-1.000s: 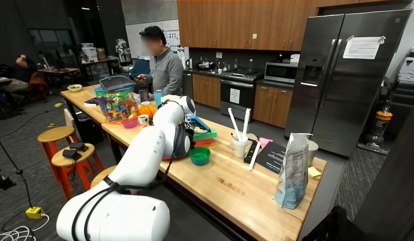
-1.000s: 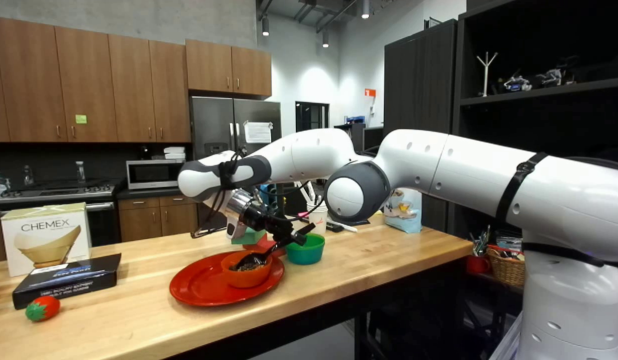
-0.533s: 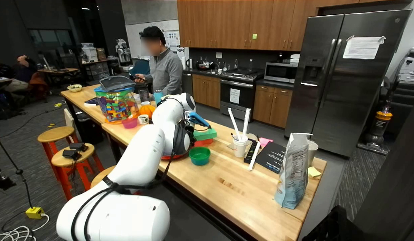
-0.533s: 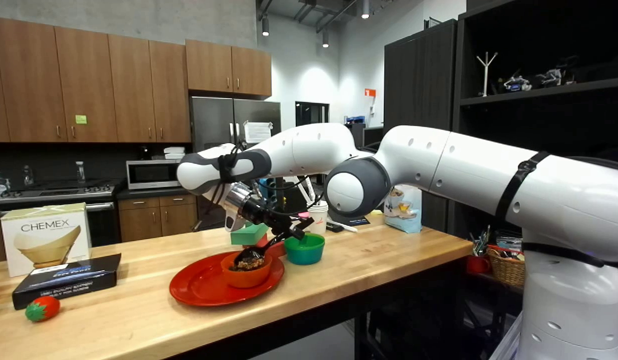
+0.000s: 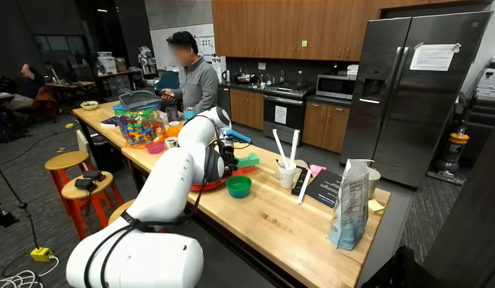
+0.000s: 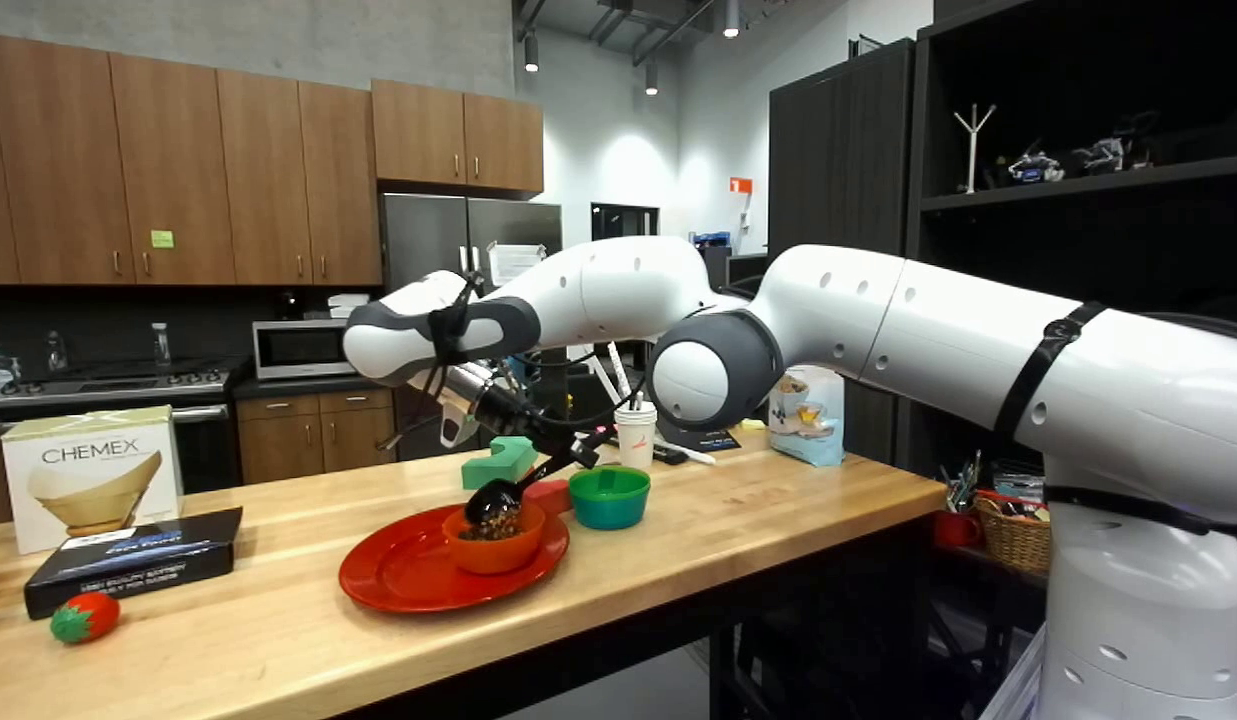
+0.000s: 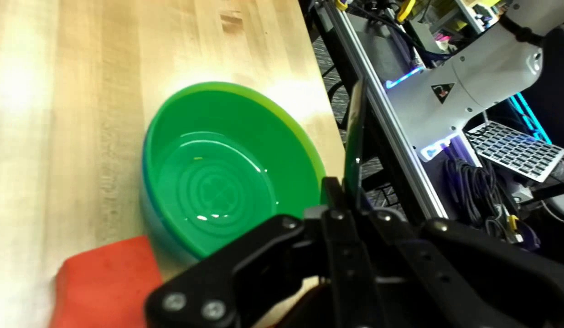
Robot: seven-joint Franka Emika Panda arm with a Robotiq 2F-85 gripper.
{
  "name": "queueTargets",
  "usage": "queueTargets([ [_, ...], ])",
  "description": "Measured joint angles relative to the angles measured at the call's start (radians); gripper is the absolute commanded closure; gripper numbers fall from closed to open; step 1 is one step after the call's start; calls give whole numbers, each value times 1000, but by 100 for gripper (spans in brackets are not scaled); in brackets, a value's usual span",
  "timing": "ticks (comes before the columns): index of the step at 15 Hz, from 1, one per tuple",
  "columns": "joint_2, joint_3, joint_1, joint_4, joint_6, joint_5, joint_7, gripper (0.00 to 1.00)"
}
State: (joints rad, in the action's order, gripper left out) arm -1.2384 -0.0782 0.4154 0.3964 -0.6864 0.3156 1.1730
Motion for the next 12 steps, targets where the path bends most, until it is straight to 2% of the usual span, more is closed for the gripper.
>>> queueTargets([
  [7, 11, -47, 79, -17, -179, 184, 71, 99],
  [12, 17, -75, 127, -24, -290, 229, 87, 99],
])
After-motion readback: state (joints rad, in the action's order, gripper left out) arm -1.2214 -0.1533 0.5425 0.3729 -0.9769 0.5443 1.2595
